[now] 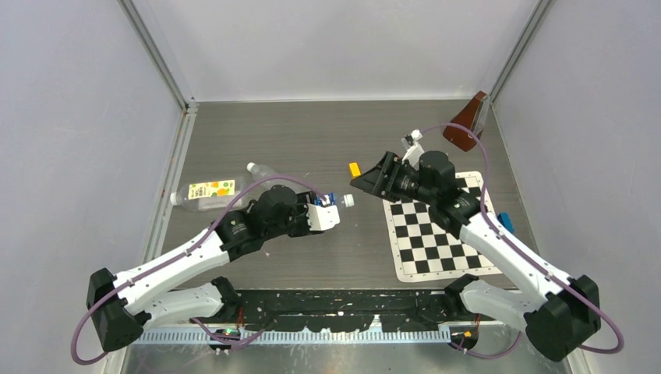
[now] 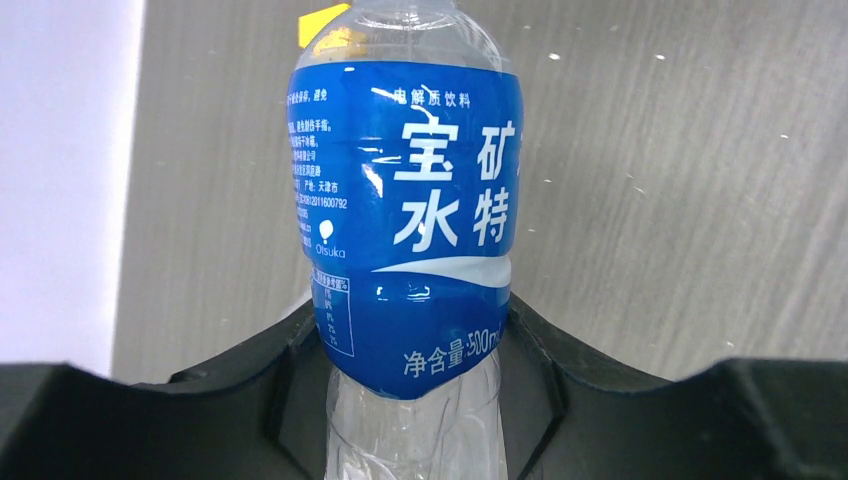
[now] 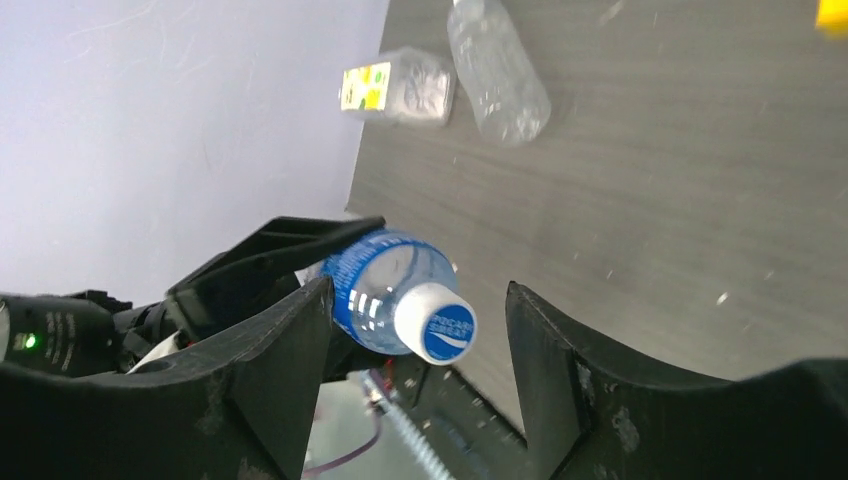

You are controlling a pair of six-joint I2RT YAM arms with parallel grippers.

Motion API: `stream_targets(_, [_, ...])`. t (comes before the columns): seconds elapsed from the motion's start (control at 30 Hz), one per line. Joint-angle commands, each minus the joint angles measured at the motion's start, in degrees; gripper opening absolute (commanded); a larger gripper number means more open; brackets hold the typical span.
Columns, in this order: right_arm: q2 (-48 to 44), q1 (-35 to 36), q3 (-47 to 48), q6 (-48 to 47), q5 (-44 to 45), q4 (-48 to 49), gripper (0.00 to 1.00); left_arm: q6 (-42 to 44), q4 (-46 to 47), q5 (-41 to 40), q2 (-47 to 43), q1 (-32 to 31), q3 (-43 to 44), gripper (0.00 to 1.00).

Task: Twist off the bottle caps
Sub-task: Unscrew the bottle cap from the plastic bottle.

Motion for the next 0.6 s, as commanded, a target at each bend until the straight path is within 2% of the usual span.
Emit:
stream_targets(0.0, [4.56,-0.53,-2.41,15.19,-10.49,8.14,0.68,3.52,6.66,-4.26,-1.67,-0.57,-0.54,0.00])
stream_targets(0.13, [7.51,-1.14,-6.14,23.22,-14.61,19.20,0.61,3.74,6.62,-4.54,-2.05,-0.74,-0.87,0.00])
stream_targets(0.2, [7.73,-1.49,-6.98,24.32,-14.75,21.15,0.55,3.72,6.58,-4.55,-2.21,-0.84,-0.99,0.00])
stream_targets(0.43, [7.06,-3.12,-7.88,24.74,-15.52,20.64,0.41,3.73,6.28,-4.37,-1.89,-1.02,-0.83,0.00])
stream_targets(0.5, [6.97,-3.43,-8.06,24.88,-16.53,21.09,0.41,3.75,6.27,-4.53,-1.60,-1.02,-0.82,0.00])
stream_targets(0.57, [7.03,-3.62,-8.08,24.93,-17.40,21.44,0.44,3.75,6.27,-4.49,-1.36,-1.10,-0.73,0.00])
